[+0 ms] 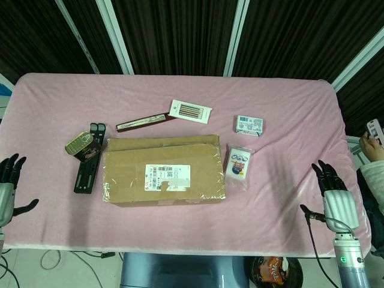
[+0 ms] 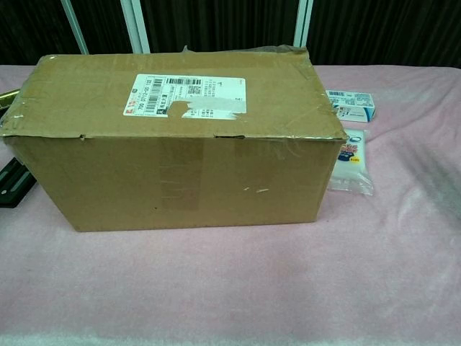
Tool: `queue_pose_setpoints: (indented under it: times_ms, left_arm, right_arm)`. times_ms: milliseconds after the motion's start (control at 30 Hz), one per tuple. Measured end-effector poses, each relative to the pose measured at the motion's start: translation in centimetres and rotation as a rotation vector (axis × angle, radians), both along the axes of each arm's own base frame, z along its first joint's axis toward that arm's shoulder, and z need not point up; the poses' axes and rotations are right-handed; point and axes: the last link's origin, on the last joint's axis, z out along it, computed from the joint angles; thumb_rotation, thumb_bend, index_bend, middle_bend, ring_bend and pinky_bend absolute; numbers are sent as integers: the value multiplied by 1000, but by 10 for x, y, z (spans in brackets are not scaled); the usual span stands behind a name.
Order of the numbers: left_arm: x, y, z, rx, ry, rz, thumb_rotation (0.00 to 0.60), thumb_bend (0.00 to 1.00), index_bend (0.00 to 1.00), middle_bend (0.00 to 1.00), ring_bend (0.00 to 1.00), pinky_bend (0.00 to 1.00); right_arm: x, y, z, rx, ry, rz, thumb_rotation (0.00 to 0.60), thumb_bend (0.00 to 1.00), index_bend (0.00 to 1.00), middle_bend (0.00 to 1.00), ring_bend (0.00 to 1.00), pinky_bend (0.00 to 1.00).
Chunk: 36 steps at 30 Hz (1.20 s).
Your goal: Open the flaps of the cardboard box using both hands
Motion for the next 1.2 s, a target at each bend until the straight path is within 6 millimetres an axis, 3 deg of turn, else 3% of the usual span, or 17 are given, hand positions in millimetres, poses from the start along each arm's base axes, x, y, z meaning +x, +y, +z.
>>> queue_pose_setpoints:
  times_ms: [433, 633, 833, 1033, 1200]
  left_arm:
    - [-1, 1, -1, -8, -7, 9, 600, 15, 0, 0, 0, 50]
    - [6, 6, 0, -20, -24, -8, 600, 262, 0, 0, 1, 90]
    - [34, 23, 2, -62, -102, -65, 600, 435, 0, 19, 18, 119]
    - [81, 52, 2, -143, -224, -144, 600, 509, 6, 35, 42, 153]
    - [116, 76, -5, -264, -417, -115, 600, 526, 14, 46, 58, 182]
  right_arm:
    - [1, 0, 0, -11, 1, 18, 600, 167, 0, 0, 0, 219]
    - [1, -3, -3, -6, -7, 7, 600, 167, 0, 0, 0, 219]
    - [1, -5, -6, 3, -17, 1, 600, 169, 0, 0, 0, 219]
    - [1, -7, -7, 9, -21, -2, 600, 171, 0, 0, 0, 219]
    - [-1, -8, -6, 7, -31, -15, 600, 174, 0, 0, 0, 220]
